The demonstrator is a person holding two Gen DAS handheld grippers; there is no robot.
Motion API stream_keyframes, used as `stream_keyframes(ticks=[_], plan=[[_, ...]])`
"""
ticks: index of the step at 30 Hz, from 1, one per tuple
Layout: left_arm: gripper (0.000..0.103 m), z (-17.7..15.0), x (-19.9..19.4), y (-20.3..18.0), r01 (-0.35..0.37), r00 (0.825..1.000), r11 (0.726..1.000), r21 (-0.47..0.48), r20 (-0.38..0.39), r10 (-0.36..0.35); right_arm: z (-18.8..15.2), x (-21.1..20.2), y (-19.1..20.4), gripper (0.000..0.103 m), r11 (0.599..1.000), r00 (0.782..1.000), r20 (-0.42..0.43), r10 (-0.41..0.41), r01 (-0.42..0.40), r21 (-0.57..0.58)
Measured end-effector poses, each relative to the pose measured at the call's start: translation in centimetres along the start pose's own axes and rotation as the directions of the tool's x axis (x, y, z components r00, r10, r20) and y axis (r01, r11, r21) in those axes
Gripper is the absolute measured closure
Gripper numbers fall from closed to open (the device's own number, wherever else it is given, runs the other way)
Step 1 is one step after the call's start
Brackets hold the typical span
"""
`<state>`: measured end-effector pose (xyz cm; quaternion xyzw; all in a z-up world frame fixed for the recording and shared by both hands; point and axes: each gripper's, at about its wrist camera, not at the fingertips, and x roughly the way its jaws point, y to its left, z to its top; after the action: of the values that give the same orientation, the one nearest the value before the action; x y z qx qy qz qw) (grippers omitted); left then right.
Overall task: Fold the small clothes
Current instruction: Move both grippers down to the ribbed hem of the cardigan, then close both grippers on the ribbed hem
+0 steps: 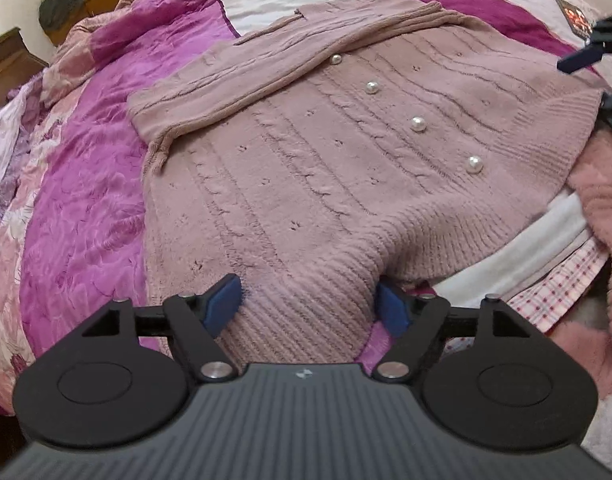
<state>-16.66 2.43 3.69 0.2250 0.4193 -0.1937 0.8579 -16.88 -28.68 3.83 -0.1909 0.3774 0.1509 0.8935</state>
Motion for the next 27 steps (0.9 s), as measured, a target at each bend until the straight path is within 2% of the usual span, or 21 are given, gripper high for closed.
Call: stream_keyframes(ticks=[4, 6, 8, 12, 15, 21, 24, 27], plan=[[0.024, -0.4, -1.3, 0.1, 0.072, 0.997, 0.995, 0.065, -0.018, -0.071, 0.0, -0.2, 0.0, 0.039, 0.998, 0.999, -0.016, 0.030, -0.031, -0.046], [0.024, -1.0, -1.6, -0.3, 0.044, 0.999, 0.988, 0.150, -0.036, -0.039, 0.1, -0.3, 0.1, 0.039, 0.996, 0.999, -0.030, 0.045, -0.047, -0.073], [0.024, -1.3, -1.7, -0.5, 0.022, 0.999, 0.983, 0.182, -0.031, -0.017, 0.2, -0.5, 0.2, 0.039, 0.994, 0.998, -0.044, 0.051, -0.055, -0.096], [0.019, -1.2, -0.7, 0.1, -0.031, 0.999, 0.988, 0.151, -0.030, 0.036, 0.1, -0.5, 0.4, 0.039, 0.993, 0.998, -0.046, 0.036, -0.041, -0.107], [0.016, -1.1, 0.1, 0.5, -0.044, 0.998, 0.992, 0.118, -0.028, 0.047, 0.0, -0.1, 0.7, 0.039, 0.996, 1.000, -0.023, 0.009, -0.011, -0.083], [0.016, -1.5, -0.2, -0.1, -0.089, 0.996, 0.988, 0.127, 0.039, 0.085, -0.4, -0.2, 0.8, 0.039, 0.999, 0.999, 0.039, -0.029, 0.029, -0.013], [0.026, -1.6, -0.2, -0.4, -0.083, 0.995, 0.988, 0.128, 0.064, 0.075, -0.4, -0.4, 0.6, 0.040, 0.999, 0.998, 0.053, -0.033, 0.032, 0.027], [0.044, -1.7, -0.4, -0.9, -0.058, 0.996, 0.989, 0.133, 0.082, 0.048, -0.4, -0.6, 0.8, 0.044, 0.999, 0.997, 0.060, -0.044, 0.042, 0.028]])
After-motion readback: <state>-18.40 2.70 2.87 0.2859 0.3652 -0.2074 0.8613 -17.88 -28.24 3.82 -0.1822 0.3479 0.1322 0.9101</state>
